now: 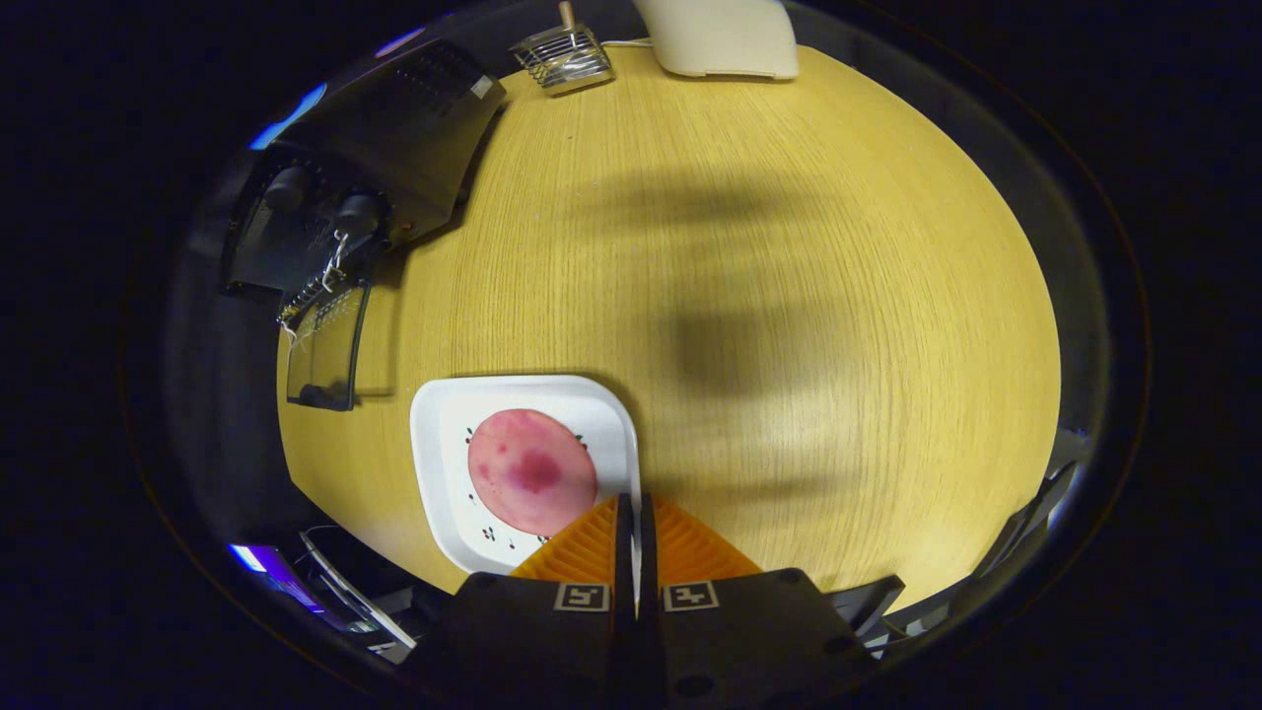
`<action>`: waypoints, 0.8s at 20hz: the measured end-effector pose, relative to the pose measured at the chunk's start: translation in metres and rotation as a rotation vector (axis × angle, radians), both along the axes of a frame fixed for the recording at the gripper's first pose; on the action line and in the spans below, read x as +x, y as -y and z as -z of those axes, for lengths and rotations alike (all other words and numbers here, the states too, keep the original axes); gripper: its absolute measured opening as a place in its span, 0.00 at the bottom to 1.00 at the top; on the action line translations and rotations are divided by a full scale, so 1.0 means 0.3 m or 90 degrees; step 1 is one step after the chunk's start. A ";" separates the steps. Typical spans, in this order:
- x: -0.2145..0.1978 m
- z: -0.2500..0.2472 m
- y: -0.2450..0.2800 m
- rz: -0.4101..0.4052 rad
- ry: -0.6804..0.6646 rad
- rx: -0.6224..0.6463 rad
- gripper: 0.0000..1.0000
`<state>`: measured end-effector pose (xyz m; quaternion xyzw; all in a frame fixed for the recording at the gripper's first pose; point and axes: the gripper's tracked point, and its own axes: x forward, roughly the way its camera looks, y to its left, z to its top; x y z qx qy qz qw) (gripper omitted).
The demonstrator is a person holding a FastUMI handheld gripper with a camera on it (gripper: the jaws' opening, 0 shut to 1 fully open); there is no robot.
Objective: Open the toaster oven, put the food inside, and close the toaster oven door.
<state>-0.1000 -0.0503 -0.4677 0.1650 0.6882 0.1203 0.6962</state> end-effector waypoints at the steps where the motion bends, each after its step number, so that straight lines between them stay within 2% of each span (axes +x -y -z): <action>1: -0.018 -0.012 -0.009 0.015 -0.010 0.033 0.05; 8: -0.025 -0.080 -0.005 0.176 -0.003 0.145 0.05; 12: -0.052 -0.168 -0.062 0.220 0.008 0.188 0.05; 16: -0.055 -0.245 -0.156 0.267 0.012 0.195 0.05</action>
